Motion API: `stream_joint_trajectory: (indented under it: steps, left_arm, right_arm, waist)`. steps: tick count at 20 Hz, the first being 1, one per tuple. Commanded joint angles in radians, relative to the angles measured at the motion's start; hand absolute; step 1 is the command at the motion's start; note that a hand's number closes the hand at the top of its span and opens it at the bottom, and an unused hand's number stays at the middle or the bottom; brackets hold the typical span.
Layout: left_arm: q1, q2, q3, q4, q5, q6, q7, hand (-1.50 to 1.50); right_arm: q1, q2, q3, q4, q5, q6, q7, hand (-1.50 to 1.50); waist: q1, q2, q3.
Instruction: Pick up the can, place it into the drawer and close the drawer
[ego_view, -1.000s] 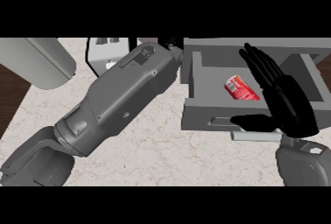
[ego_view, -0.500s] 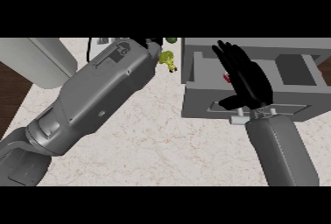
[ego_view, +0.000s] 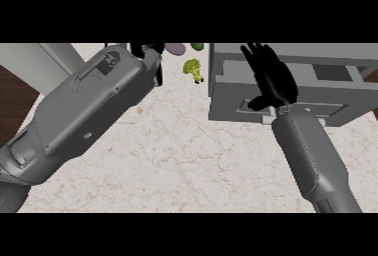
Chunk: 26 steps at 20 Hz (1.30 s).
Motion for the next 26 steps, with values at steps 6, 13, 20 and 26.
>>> stream_joint_trajectory:
  steps: [6,13,20,26]
  left_arm:
    - [0.045,0.099,0.037,-0.084,-0.017,-0.048,0.061,-1.5]
    - [0.069,0.084,0.012,-0.187,-0.054,0.01,0.094,-1.5]
    - [0.12,0.139,0.036,-0.239,-0.062,-0.018,0.106,-1.5]
    - [0.125,0.122,0.021,-0.258,-0.087,0.003,0.122,-1.5]
  right_arm:
    - [-0.134,-0.046,-0.103,0.319,0.002,-0.218,-0.06,-1.5]
    - [-0.253,-0.048,-0.144,0.492,0.024,-0.332,-0.044,-1.5]
    - [-0.367,-0.098,-0.174,0.609,0.044,-0.397,-0.028,-1.5]
    - [-0.504,-0.116,-0.185,0.649,0.054,-0.354,0.027,-1.5]
  waist:
    - [0.004,0.024,0.012]
    - [0.027,0.027,0.013]
    - [0.048,0.036,0.013]
    - [0.047,0.036,0.012]
